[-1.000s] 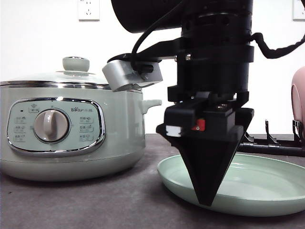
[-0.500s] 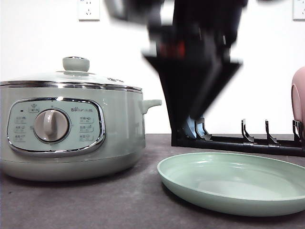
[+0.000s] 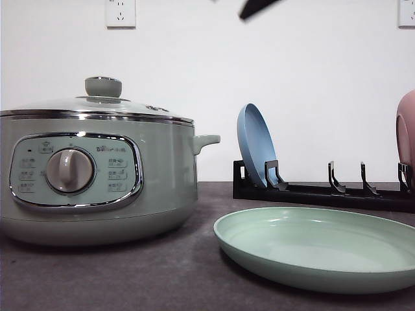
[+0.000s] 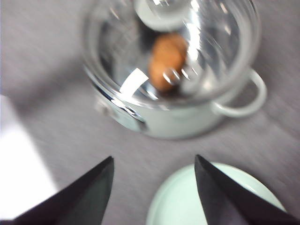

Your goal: Transfer potato from steamer to green plate

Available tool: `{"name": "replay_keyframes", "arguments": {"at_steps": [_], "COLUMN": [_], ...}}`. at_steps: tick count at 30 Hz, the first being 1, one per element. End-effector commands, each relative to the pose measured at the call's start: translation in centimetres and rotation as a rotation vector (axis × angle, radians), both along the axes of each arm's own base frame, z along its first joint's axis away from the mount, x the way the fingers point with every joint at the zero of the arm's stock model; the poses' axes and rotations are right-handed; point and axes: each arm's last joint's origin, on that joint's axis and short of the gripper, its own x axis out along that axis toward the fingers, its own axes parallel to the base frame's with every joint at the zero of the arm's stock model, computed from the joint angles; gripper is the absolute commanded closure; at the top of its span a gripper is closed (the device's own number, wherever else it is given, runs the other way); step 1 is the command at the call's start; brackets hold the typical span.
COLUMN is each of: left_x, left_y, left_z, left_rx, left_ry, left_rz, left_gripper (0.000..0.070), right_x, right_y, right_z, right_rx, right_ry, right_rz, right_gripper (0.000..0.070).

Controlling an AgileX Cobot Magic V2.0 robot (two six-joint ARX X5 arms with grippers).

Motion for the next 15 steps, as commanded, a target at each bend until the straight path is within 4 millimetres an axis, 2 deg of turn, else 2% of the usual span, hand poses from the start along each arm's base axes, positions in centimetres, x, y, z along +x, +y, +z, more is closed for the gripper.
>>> {"name": "replay_keyframes", "arguments": {"at_steps": [1,6,15], "left_x": [-0.05,-0.05,-0.05], "left_y": [-0.02,-0.02,-0.02], "left_z": [0.75,0.75,0.75], "left_rx": [0.009,0.009,0.009], "left_ry": [-0.038,-0.038,-0.037], "left_rz": [-0.009,-0.01,-0.01], "left_gripper": [0.0105,0.0104,0.0104], "right_x": [0.1,0.26,0.3], "right_y": [0.02,-0.77,-0.82], "right_z": [0.61,1.04,1.04], "right_rx": [0.053,0.112,0.112], "right_ry": [0.014,0.043,0.044], "right_rz": [0.053,0.094,0.095], "right_gripper": [0.0355,0.0355,0.0355]}}
